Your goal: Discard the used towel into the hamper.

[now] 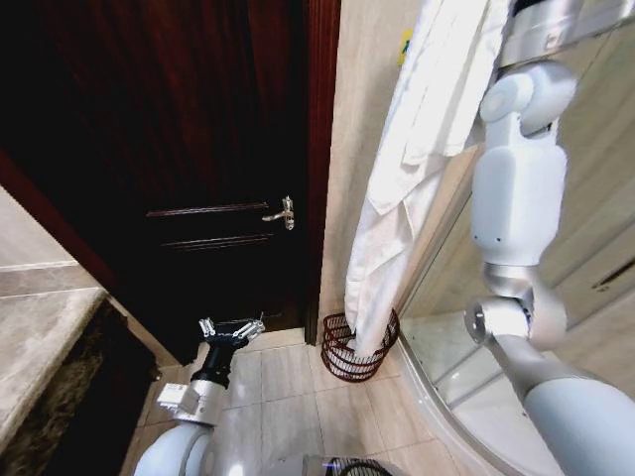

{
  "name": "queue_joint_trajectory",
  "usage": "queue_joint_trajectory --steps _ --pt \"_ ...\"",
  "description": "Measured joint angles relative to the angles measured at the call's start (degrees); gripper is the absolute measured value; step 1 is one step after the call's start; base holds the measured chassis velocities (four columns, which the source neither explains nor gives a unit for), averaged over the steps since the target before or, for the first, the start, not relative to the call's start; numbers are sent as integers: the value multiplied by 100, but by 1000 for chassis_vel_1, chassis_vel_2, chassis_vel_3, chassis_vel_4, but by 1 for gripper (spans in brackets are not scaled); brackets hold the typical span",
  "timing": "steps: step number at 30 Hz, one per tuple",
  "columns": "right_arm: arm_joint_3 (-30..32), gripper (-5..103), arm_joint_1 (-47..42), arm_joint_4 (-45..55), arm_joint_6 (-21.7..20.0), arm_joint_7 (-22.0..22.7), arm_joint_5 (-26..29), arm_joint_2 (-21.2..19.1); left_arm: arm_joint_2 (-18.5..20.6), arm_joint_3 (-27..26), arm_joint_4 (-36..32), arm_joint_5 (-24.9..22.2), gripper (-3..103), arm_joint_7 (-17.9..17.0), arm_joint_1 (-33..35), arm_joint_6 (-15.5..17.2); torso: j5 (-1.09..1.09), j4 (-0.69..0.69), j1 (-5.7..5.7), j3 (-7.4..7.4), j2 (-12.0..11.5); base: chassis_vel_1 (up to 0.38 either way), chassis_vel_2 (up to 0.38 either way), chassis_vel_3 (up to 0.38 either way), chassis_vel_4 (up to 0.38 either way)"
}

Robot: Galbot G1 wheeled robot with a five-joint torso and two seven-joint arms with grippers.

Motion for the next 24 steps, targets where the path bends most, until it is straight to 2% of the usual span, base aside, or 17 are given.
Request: queue_joint_trajectory --steps 5,9,24 --pt "23 10 -260 21 51 -31 -2 -39 0 0 0 0 100 0 0 0 0 0 -1 -1 0 0 0 0 0" --pt "96 10 -961 267 63 -39 5 -106 0 0 0 0 100 0 0 0 2 0 0 0 0 0 0 0 0" --pt "381 10 -2341 769 247 -103 39 -273 0 0 0 0 100 0 0 0 0 0 0 0 0 0 0 0 0"
